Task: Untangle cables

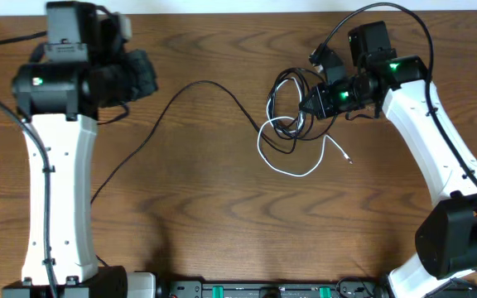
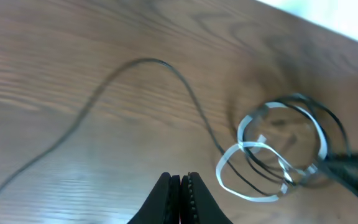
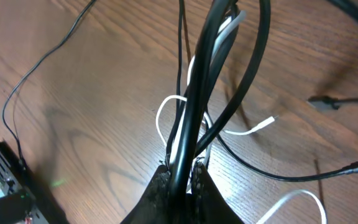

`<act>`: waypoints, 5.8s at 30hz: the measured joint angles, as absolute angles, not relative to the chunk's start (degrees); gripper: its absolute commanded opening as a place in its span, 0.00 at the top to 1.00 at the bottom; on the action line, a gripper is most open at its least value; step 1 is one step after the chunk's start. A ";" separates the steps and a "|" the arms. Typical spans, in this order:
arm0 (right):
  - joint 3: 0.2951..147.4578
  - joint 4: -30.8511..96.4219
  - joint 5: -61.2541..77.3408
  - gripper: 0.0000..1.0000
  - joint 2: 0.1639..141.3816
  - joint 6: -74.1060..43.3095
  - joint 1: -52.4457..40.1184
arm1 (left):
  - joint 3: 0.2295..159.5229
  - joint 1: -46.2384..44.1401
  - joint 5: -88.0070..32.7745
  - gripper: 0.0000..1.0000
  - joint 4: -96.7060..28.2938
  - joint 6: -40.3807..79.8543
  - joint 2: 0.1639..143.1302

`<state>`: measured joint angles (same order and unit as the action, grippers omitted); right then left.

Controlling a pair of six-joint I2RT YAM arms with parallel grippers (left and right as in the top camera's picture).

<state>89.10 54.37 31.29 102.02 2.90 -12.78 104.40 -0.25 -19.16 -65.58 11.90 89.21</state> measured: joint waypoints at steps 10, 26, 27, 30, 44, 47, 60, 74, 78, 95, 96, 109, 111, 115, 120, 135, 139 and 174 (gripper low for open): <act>89.12 54.48 31.16 0.46 102.00 0.12 -12.67 | 103.22 -9.69 -26.79 0.93 -64.42 11.75 97.25; 89.14 58.85 16.23 0.44 101.95 -11.00 -6.68 | 102.67 -18.55 -29.06 0.93 -57.63 11.75 106.43; 89.14 58.85 15.68 0.44 101.95 -11.38 -5.65 | 102.65 -19.64 -29.08 0.92 -56.69 11.75 106.98; 89.14 58.89 14.59 0.43 101.95 -12.03 -2.37 | 102.67 -22.79 -29.32 0.93 -54.30 11.75 109.10; 89.14 59.42 13.21 0.40 101.95 -12.40 2.76 | 102.65 -33.45 -26.46 0.69 -51.40 9.08 120.66; 89.14 59.40 13.19 0.40 101.95 -12.40 2.76 | 102.65 -33.76 -24.80 0.66 -51.27 8.88 122.23; 89.14 59.40 13.21 0.39 101.95 -12.36 2.76 | 102.65 -34.30 -23.57 0.62 -51.05 5.58 124.36; 89.14 59.40 13.21 0.39 101.95 -12.34 2.76 | 102.65 -34.52 -14.70 0.59 -49.01 4.03 124.42; 89.14 59.40 13.21 0.39 101.95 -12.05 2.76 | 102.65 -34.63 -15.66 0.60 -49.17 3.70 124.66; 89.14 59.40 13.21 0.39 101.95 -11.49 2.76 | 102.65 -34.13 -16.16 0.93 -49.21 2.74 128.55; 89.14 59.40 13.21 0.39 101.95 -11.49 2.76 | 102.65 -33.98 -16.16 0.93 -49.32 2.76 128.49; 89.14 57.28 17.30 0.37 101.95 -9.56 -2.22 | 102.54 -31.75 -15.92 0.93 -49.89 5.13 105.93; 89.14 56.53 17.80 0.37 101.95 -9.37 -3.29 | 102.56 -31.75 -15.92 0.93 -49.74 5.58 101.30; 89.14 55.37 18.72 0.37 101.95 -9.17 -4.64 | 102.56 -31.75 -15.92 0.93 -48.84 6.42 94.52; 89.14 53.23 21.76 0.37 101.93 -8.95 -5.72 | 102.56 -31.75 -15.94 0.93 -47.35 7.49 90.54; 89.06 52.62 30.15 0.41 101.93 -9.87 -11.40 | 102.56 -26.33 -15.90 0.93 -44.34 12.27 89.23; 88.18 50.87 30.61 0.42 101.93 -12.32 -12.51 | 102.56 -26.02 -15.75 0.93 -44.31 12.69 89.23; 67.81 33.95 25.30 0.71 101.93 -26.06 -23.86 | 102.56 -26.00 -13.61 0.93 -43.83 14.04 89.23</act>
